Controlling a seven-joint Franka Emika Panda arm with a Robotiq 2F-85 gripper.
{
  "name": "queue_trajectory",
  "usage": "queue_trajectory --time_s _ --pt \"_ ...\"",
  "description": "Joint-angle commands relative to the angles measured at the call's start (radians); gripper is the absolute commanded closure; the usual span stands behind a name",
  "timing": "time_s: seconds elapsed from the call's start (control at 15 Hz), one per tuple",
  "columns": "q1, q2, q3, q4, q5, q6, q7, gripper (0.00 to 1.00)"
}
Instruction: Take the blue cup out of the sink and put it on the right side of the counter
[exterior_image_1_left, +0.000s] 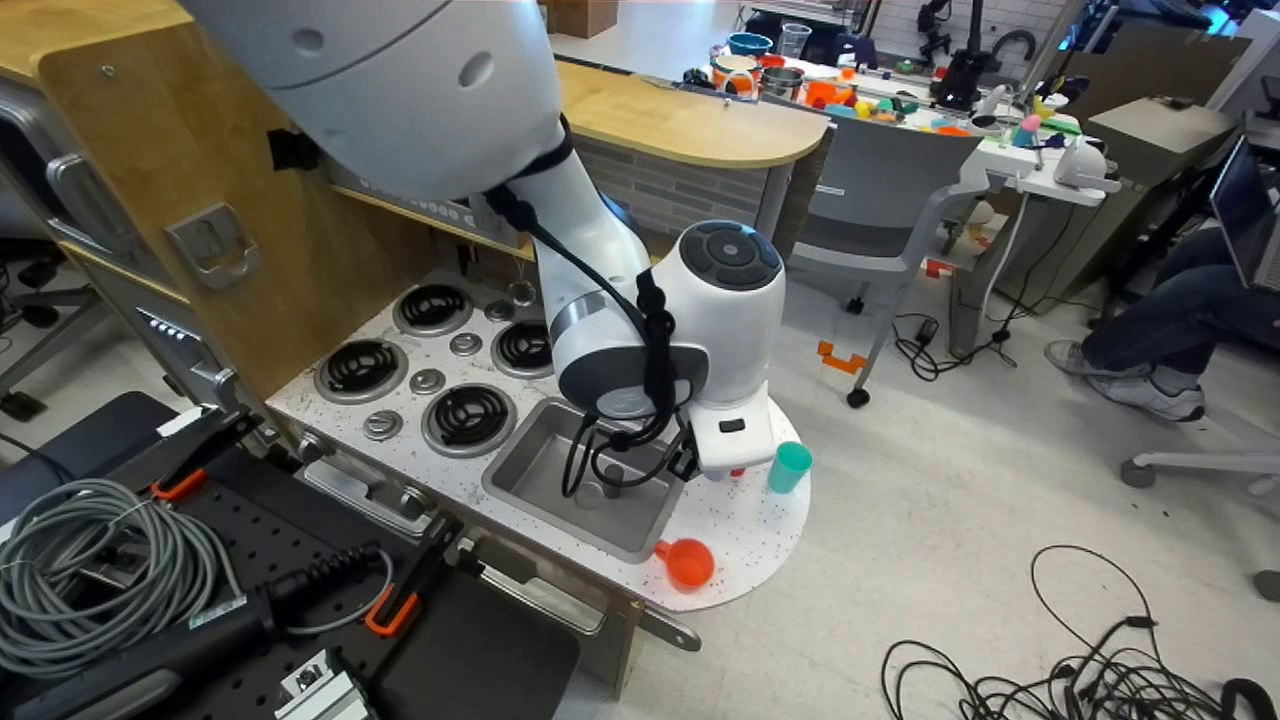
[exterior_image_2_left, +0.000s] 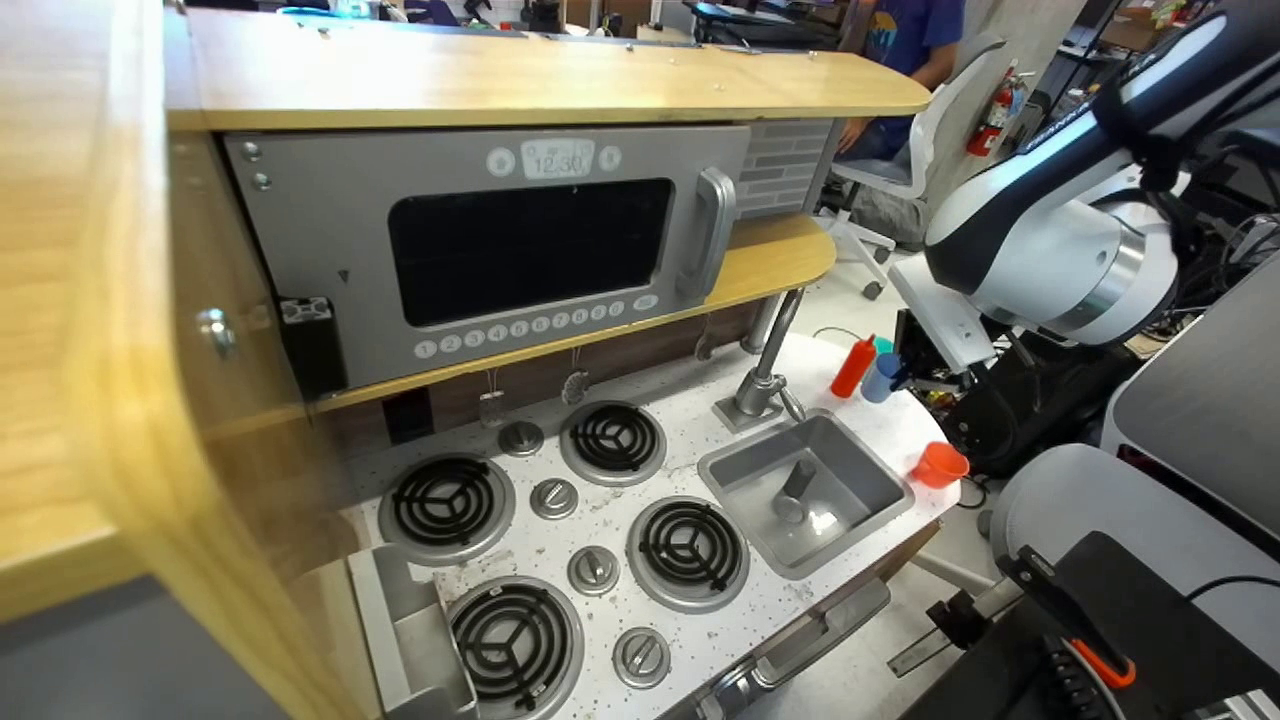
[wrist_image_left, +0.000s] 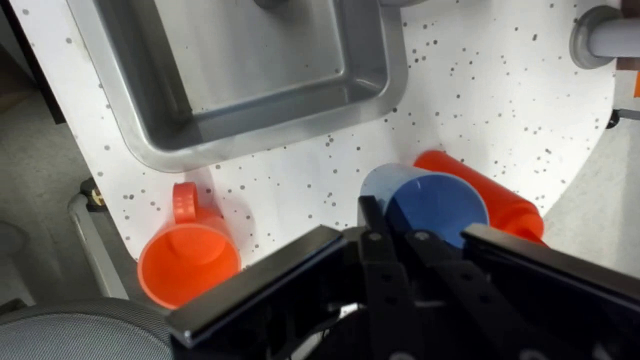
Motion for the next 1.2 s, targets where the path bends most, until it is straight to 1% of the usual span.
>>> queue_trajectory --time_s 0.0,0.07,0.2,0.27,0.4,0.53,0.6,0.73,1.0,1.07,1.13 --pt "-0.009 0.069 -0.004 0.069 0.002 -0.002 -0.010 0.99" --pt "0.012 0.082 -0.031 0.076 -0.006 0.005 0.011 0.99" --pt "0.026 0.102 -0.059 0.091 -0.007 -0.005 0.039 0.99" --pt "0.026 0.110 -0.070 0.099 -0.009 -0.026 0.050 0.99" --pt "0.013 0.122 -0.067 0.113 -0.007 -0.070 0.057 0.99" --pt "-0.003 0.129 -0.054 0.129 -0.002 -0.111 0.058 0.99" --pt "-0.022 0.127 -0.031 0.137 0.005 -0.130 0.042 0.99" --pt "-0.038 0.126 -0.009 0.146 0.013 -0.148 0.027 0.99" --pt "-0.061 0.127 0.026 0.164 0.024 -0.143 0.013 0.99" --pt "-0.062 0.128 0.030 0.167 0.023 -0.141 0.012 0.71" --pt "-0.063 0.127 0.034 0.167 0.023 -0.134 0.009 0.71"
